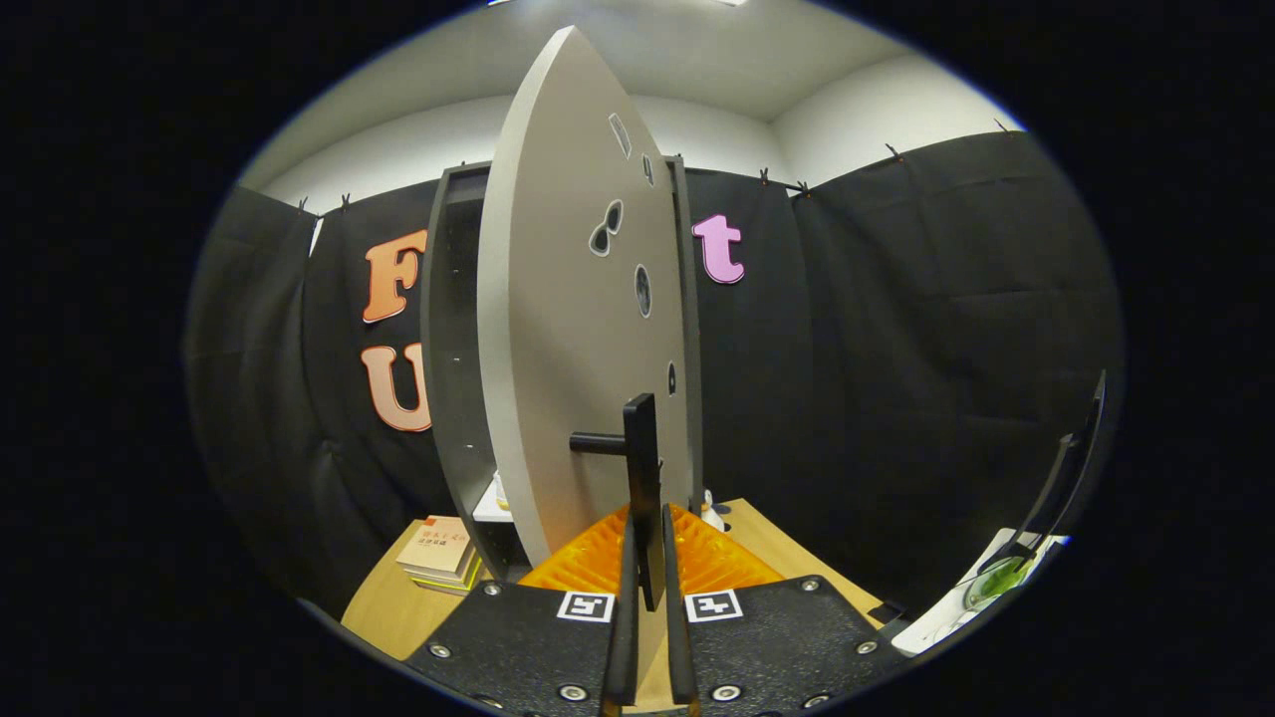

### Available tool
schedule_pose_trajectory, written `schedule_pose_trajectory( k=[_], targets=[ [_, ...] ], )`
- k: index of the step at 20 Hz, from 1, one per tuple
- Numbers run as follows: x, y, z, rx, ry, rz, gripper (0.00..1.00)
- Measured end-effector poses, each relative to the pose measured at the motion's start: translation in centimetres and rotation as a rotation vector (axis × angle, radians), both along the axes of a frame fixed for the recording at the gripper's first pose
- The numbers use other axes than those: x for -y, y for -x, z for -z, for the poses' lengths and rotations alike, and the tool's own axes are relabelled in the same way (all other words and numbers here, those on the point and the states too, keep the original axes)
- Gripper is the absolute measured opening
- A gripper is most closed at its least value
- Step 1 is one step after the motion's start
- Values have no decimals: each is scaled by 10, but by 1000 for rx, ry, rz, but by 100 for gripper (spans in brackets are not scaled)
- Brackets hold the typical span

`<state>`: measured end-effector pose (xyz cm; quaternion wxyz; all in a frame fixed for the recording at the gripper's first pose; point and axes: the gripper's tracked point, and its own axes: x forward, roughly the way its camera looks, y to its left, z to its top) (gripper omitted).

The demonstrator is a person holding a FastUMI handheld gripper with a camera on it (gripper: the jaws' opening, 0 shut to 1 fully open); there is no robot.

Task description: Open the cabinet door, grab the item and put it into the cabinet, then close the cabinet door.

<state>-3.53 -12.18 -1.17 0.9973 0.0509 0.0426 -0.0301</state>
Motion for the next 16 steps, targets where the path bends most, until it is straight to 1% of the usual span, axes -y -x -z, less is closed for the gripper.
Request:
schedule_pose_trajectory(
  k=[3, 4, 5, 7, 10, 13, 16],
  targets=[
    [37, 0, 2, 0, 23, 13, 12],
    [50, -4, 5, -4, 30, 20, 10],
    [61, -5, 7, -4, 28, 8, 6],
    [80, -6, 8, 14, -28, -33, 4],
    [105, -7, 11, 36, -63, -104, 4],
    [125, -15, 12, 45, -62, -163, 4],
    [131, -20, 14, 50, -62, -203, 5]
  ],
)
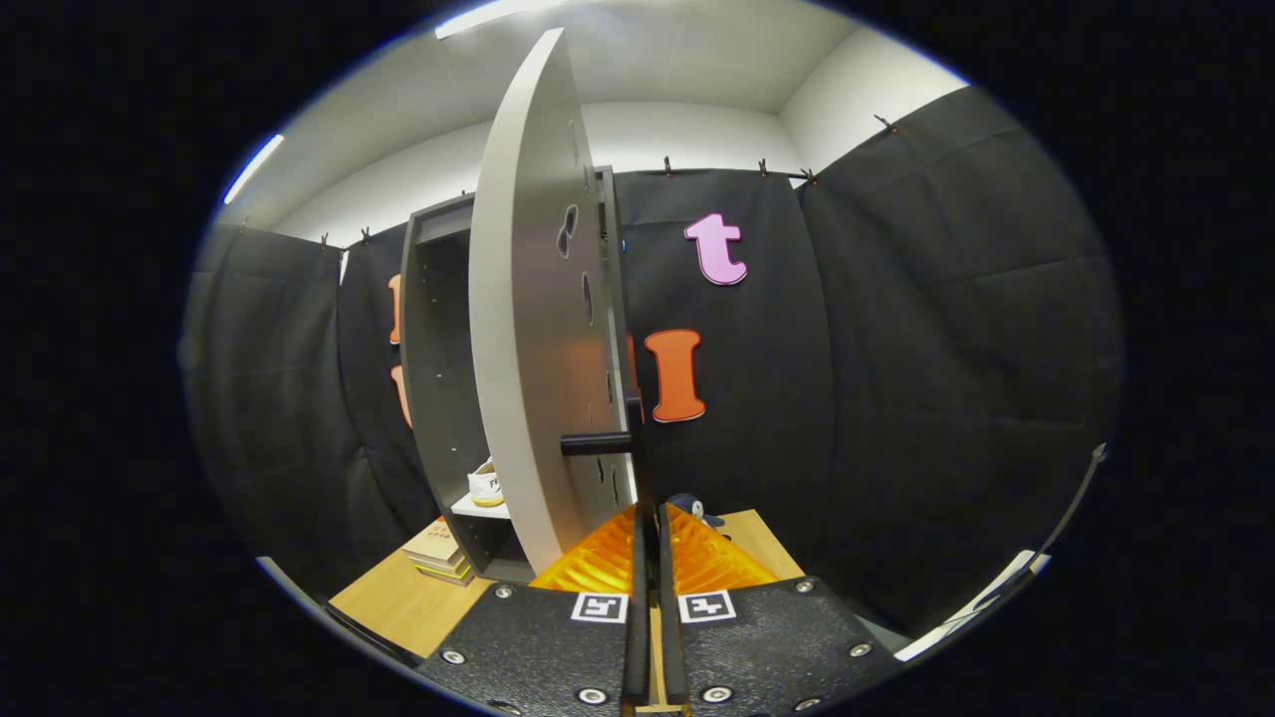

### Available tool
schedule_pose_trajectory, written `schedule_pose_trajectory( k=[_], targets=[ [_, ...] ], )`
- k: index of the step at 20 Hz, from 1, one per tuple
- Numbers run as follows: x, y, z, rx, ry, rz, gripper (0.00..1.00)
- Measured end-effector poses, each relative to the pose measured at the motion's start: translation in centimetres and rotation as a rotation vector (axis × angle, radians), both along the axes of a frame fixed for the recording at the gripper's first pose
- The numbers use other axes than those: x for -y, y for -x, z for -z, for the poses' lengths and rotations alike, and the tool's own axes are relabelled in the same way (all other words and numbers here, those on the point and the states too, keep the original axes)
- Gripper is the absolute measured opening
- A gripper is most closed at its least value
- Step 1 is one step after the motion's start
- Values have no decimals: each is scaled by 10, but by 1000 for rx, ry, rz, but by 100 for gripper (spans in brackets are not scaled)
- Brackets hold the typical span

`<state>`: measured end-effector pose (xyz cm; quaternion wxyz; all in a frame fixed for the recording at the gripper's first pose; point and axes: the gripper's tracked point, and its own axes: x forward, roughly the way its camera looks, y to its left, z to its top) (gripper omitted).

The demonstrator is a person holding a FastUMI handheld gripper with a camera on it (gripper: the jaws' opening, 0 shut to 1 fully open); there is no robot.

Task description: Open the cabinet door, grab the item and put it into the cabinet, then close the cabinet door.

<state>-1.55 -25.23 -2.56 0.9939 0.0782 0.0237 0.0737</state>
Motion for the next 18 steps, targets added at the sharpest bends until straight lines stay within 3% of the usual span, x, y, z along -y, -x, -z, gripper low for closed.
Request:
schedule_pose_trajectory(
  k=[6, 12, 18],
  targets=[
    [0, 7, 13, -34, 13, 5, 7],
    [0, 53, 5, -43, 62, 73, 7],
    [-27, 89, -17, -7, 69, 81, 7]
  ],
)
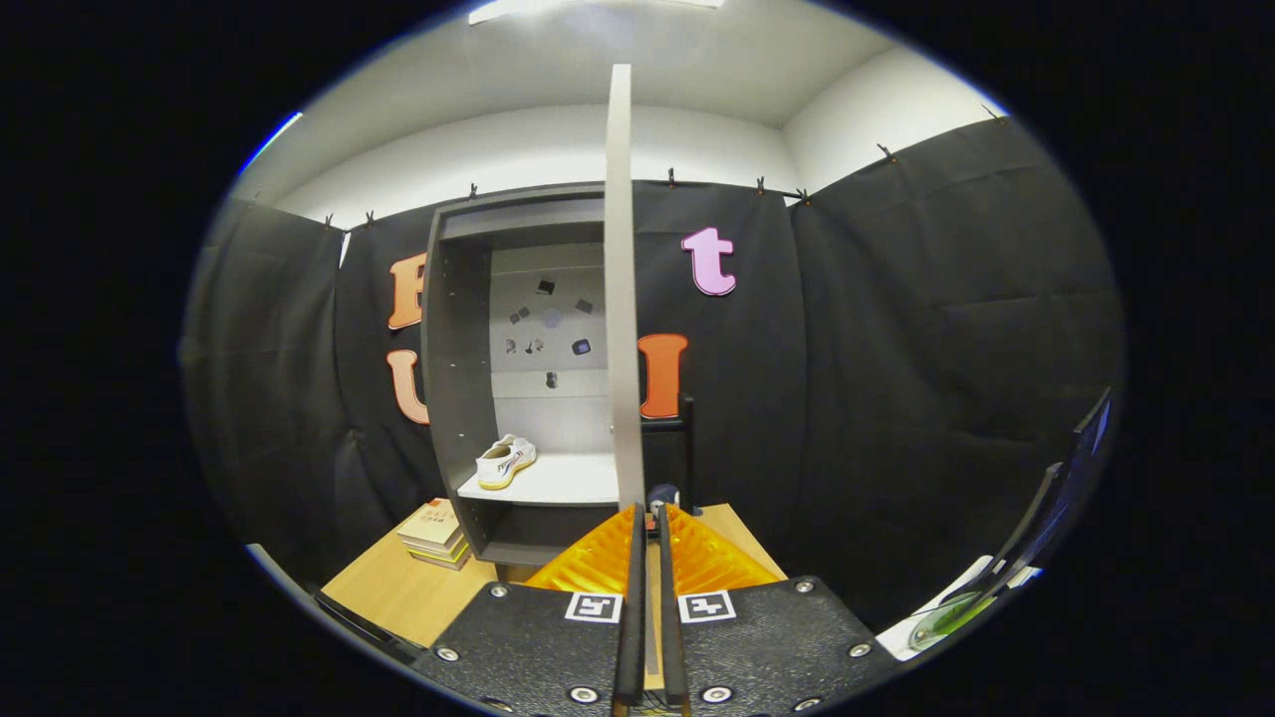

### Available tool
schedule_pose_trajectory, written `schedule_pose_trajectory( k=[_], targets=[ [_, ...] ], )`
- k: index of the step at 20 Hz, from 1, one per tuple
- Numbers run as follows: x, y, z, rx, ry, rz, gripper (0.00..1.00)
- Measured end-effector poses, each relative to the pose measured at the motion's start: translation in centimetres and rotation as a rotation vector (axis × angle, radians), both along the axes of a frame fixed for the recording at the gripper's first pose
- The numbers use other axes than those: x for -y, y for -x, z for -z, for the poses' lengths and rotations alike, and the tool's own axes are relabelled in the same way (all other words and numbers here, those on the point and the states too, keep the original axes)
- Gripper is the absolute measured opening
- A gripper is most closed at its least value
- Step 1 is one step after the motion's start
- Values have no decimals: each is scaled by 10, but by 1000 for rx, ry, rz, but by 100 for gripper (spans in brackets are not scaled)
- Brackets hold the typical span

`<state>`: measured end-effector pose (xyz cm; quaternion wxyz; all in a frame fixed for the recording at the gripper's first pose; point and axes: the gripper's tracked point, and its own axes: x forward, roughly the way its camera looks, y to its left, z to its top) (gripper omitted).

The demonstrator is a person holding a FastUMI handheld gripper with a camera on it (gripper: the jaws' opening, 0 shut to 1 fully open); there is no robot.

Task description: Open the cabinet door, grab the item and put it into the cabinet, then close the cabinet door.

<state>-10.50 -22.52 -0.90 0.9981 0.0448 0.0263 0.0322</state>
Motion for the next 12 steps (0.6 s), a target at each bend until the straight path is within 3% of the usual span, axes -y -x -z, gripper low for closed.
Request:
schedule_pose_trajectory(
  k=[7, 12],
  targets=[
    [-101, -3, 22, -39, 17, -115, 7],
    [-180, -23, 94, -160, -13, -217, 7]
  ],
)
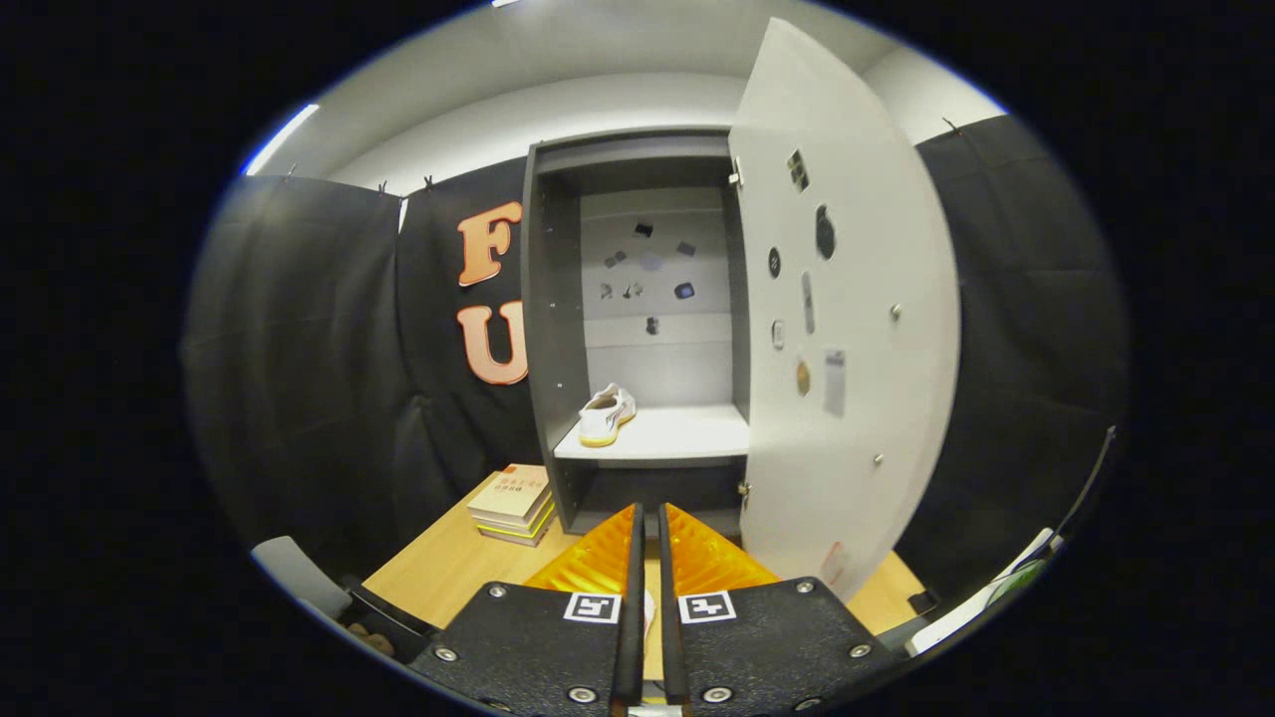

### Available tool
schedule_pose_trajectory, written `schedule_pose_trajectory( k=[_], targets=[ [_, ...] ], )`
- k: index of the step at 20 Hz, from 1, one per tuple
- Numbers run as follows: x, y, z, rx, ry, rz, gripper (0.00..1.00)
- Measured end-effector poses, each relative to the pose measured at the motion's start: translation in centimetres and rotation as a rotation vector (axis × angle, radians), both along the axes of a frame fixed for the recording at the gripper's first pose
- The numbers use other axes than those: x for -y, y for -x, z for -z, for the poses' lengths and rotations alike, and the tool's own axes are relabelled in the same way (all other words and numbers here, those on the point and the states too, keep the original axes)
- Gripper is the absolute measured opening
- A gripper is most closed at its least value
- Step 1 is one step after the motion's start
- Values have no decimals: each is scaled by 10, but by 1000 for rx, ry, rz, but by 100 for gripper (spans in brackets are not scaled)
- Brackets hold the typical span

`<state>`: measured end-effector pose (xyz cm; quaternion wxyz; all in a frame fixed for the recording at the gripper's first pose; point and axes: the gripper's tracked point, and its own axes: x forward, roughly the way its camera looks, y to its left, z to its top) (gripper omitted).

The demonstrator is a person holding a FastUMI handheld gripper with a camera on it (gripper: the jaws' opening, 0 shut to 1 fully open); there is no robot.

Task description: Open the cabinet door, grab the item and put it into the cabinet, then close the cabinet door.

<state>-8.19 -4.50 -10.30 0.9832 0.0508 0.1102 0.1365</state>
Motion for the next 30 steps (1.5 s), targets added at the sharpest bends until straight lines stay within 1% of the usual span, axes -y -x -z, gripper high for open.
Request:
schedule_pose_trajectory(
  k=[5, 8, 12, 20, 24, 27, 30],
  targets=[
    [-70, -14, 114, -202, -37, -85, 8],
    [-95, -25, 176, -302, -38, -101, 8],
    [-115, -35, 235, -401, -38, -114, 8],
    [-126, -50, 308, -523, -3, -122, 8],
    [-129, -62, 343, -582, 13, -112, 12],
    [-138, -72, 359, -617, -13, -107, 13],
    [-142, -81, 372, -632, -3, -96, 13]
  ],
)
